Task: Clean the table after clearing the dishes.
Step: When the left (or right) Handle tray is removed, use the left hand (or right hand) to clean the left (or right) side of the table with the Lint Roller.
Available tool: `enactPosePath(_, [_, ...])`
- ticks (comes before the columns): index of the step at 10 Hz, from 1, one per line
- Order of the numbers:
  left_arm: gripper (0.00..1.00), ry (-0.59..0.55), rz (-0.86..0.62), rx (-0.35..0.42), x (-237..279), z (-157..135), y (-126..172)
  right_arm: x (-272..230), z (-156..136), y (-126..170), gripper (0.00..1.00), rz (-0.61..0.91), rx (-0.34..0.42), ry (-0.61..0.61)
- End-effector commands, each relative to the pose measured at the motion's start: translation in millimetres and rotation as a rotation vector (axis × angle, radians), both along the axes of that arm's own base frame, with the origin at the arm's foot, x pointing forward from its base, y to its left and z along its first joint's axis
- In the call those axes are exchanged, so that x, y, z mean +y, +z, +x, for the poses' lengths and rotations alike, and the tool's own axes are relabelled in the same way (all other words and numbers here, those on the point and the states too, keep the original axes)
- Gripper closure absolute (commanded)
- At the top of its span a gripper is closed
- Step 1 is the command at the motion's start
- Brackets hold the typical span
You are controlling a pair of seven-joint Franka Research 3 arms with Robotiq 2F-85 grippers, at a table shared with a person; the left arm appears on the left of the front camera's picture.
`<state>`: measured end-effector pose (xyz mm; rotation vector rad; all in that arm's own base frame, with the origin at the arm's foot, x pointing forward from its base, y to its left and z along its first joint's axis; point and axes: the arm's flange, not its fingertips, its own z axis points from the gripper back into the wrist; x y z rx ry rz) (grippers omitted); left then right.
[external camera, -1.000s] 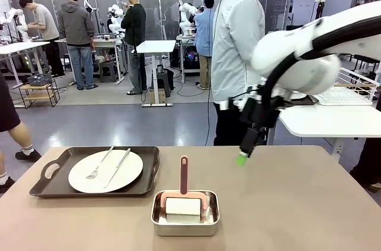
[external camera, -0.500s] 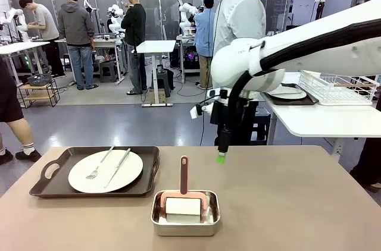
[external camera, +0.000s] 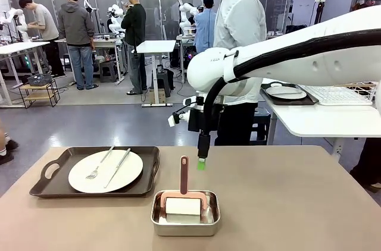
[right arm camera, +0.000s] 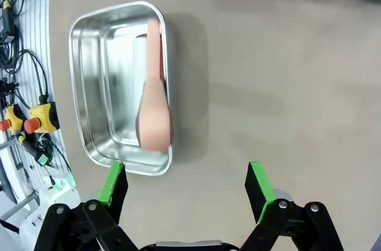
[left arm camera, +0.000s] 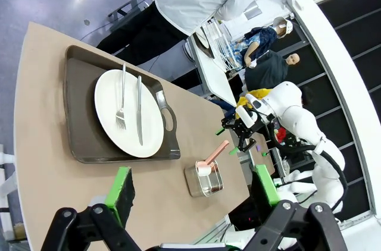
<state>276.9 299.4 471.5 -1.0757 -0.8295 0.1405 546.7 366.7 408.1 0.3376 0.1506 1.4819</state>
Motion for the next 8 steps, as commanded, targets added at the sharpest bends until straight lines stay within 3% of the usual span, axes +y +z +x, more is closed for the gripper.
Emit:
enactPosePath(1, [0.00,0.001,0.000,-0.006,1.6,-1.7,2.7,17.7,6.4,-2.6,0.00,-0.016,-0.005,0.071])
enactPosePath(8, [0.00,0.001,0.000,-0.006,1.6,-1.7,2.7,46.3,-2.1,-7.1,0.00,-0.063,0.035,0.099])
